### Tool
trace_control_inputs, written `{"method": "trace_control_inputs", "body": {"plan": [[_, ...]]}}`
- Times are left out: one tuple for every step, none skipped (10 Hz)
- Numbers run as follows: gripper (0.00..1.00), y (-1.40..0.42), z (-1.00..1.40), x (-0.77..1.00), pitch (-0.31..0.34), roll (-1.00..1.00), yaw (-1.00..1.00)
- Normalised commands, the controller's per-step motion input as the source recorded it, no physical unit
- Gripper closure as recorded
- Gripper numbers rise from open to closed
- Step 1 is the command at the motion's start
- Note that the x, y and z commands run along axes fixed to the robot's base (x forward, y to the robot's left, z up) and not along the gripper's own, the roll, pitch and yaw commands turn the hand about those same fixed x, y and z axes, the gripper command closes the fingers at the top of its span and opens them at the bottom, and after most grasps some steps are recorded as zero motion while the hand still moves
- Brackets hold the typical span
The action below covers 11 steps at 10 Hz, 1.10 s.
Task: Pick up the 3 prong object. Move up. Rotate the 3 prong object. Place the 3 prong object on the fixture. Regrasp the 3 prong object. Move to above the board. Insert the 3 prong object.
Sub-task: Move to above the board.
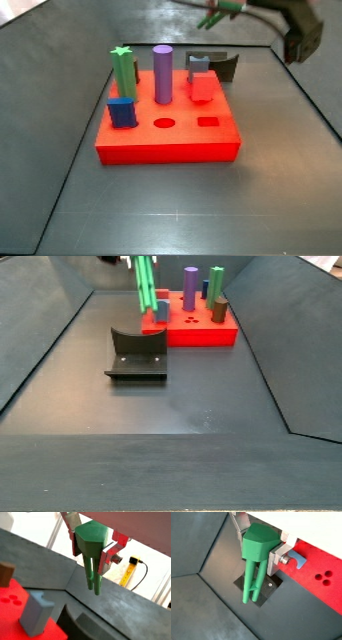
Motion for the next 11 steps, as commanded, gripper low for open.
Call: {"method": "trace_control_inputs", "body": {"plan": [[1.00,-0.17,1.00,-0.01,0.009,-0.01,0.17],[1.00,-0.15,1.00,-0.01,-0.008,-0.02,0.13],[1.00,-0.15,1.00,-0.01,-0.012,-0.02,0.11],[1.00,-0.13,1.00,-0.01,-0.011,-0.02,0.08],[1.00,-0.12,1.00,-0.01,-0.002,-0.02,0.05],[1.00,-0.10,1.00,0.00,0.015,-0.03,0.03],[1.00,-0.10,1.00,0.00,0.028,-0.03,0.02],[1.00,-0.08,1.00,0.01,0.061,-0.04,0.01],[1.00,-0.07,0.94,0.01,0.079,-0.04,0.01],[1.00,-0.04,0.68,0.01,0.105,-0.04,0.02],[1.00,-0.03,0.57,0.01,0.115,-0.05,0.03]]}}
